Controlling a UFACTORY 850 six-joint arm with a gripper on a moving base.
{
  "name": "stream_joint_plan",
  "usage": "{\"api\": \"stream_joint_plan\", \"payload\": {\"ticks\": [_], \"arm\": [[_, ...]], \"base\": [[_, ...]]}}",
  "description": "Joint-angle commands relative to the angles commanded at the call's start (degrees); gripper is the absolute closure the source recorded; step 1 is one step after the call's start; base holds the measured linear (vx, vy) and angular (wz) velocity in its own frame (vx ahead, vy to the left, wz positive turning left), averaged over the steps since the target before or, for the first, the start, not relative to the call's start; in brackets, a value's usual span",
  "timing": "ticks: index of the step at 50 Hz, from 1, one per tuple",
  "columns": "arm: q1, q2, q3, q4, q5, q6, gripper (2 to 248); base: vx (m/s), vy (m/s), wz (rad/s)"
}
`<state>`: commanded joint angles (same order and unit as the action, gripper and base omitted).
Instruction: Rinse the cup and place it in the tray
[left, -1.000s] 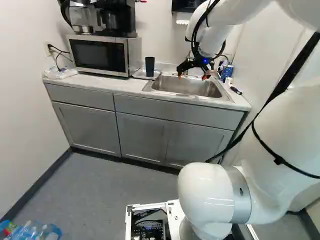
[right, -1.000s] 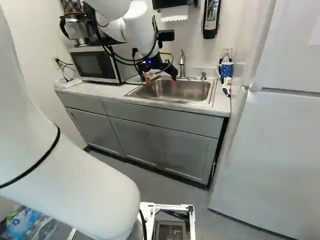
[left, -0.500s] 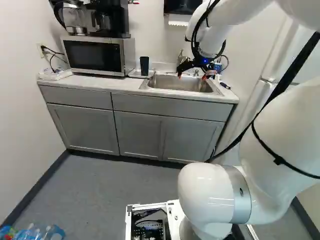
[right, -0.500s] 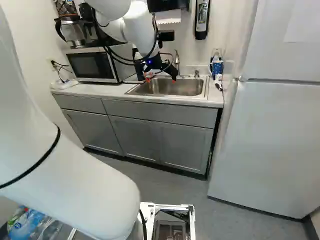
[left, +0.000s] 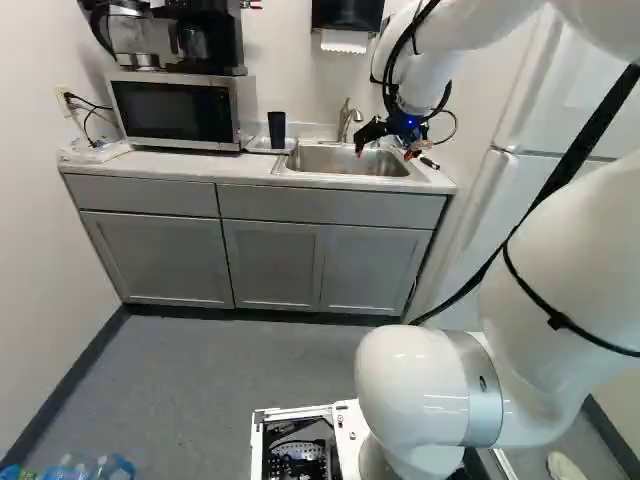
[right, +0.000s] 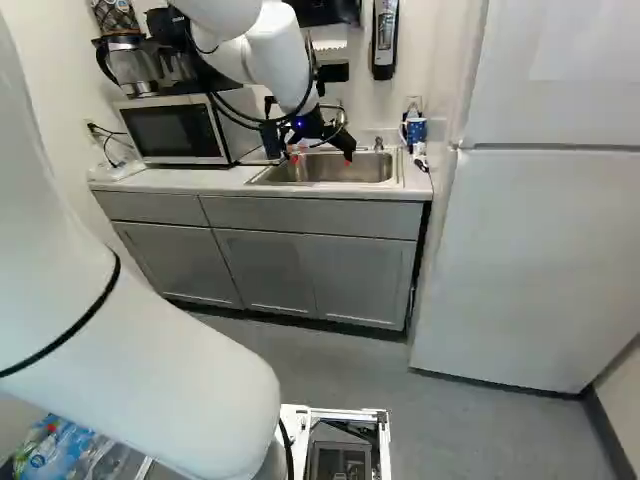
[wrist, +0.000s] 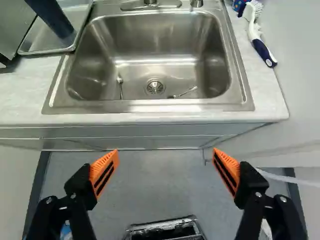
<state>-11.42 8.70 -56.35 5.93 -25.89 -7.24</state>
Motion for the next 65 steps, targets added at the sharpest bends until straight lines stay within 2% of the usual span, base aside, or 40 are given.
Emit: {"api": "stream_joint_plan", "payload": {"ticks": [30, 65], "arm": [[0.0, 0.0, 0.0, 0.0, 0.0, 0.0, 3], [0.0, 0.0, 0.0, 0.0, 0.0, 0.0, 3]], "base": [[-0.099, 0.046, -0.174], [-0.007, 0.002, -0.004]]}}
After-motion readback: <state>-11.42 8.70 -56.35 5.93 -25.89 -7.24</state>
